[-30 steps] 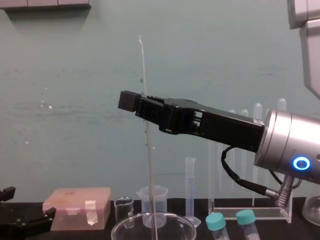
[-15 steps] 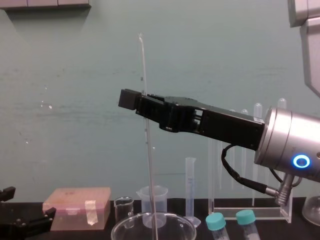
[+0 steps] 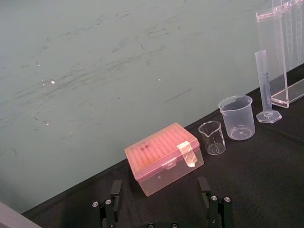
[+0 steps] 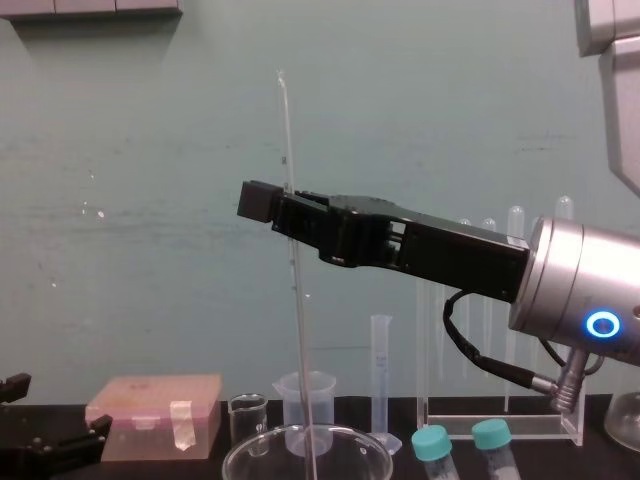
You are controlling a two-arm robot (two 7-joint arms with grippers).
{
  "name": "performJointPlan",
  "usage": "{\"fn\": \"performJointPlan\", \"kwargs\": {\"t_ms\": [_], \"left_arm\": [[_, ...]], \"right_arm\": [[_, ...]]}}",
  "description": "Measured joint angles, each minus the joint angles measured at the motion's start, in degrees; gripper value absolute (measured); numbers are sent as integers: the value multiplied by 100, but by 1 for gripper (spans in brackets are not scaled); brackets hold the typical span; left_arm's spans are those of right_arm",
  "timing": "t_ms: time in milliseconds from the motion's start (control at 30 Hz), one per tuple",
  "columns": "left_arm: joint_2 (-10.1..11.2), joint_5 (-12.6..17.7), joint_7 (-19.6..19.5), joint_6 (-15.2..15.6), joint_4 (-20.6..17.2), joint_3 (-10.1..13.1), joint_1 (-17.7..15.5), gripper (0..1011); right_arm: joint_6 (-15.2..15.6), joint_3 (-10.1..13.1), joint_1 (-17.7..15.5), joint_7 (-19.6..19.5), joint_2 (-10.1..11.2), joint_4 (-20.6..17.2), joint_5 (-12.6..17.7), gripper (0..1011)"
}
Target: Hold the thermometer with one hand and immerse one end into the beaker, then reinsert it into the test tube rack.
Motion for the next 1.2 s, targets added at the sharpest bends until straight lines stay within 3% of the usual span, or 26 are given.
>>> {"fn": "performJointPlan", "kwargs": {"t_ms": [1200], "left_arm": [[0, 0, 0, 0, 0, 0, 0, 1008]], "right_arm": [[4, 4, -95, -49, 47, -145, -8, 55]]}}
